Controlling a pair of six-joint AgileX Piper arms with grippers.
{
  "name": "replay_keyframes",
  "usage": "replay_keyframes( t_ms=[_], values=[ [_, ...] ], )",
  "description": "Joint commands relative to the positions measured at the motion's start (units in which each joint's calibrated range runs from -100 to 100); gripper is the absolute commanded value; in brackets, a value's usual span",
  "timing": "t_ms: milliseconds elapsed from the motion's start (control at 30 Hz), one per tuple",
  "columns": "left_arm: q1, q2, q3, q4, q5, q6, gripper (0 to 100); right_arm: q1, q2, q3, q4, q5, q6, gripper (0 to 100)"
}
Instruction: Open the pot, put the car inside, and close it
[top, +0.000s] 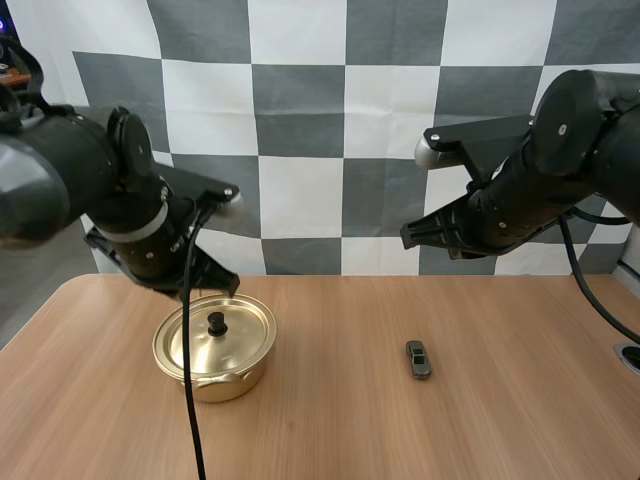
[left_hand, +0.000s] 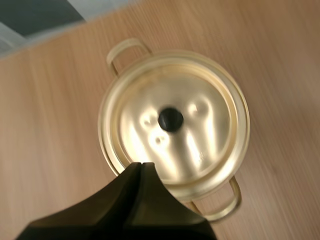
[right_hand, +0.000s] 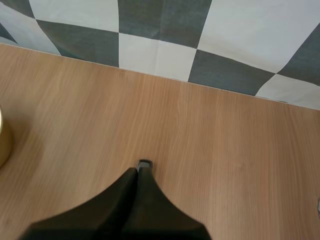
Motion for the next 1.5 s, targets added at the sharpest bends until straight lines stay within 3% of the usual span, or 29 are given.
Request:
replay_keyframes(
  t_ms=[0,433,500,700,800,900,933,1467],
  values=[
    [-0.02,0.0,4.4,0.3,4.5,-0.2,0,0.0,0.0,0.1,0.1,-0.6,0.0,0],
    [-0.02,-0.1,4.1,0.1,-12.9,-1.5,0,0.0,0.0,0.1,0.2,-0.6,0.0,0],
    [-0.02,-0.1,4.1,0.1,-13.4,-0.8,4,0.0,0.0,0.1,0.2,-0.6,0.0,0],
    [-0.02,-0.1,4.1,0.4,-14.6,4.2,39,0.0,0.0,0.1,0.6,-0.6,0.0,0],
    [-0.02,-0.1,4.1,0.4,-15.0,6.0,62,0.0,0.0,0.1,0.6,-0.6,0.0,0],
    [-0.02,-0.1,4.1,0.4,-17.1,4.7,94,0.0,0.0,0.1,0.6,-0.6,0.0,0],
    [-0.02,-0.1,4.1,0.4,-17.9,3.7,100,0.0,0.0,0.1,0.6,-0.6,0.0,0],
    [-0.02,-0.1,4.1,-11.3,-30.5,2.6,100,0.0,0.0,0.1,0.6,-0.6,0.0,0]
  ],
)
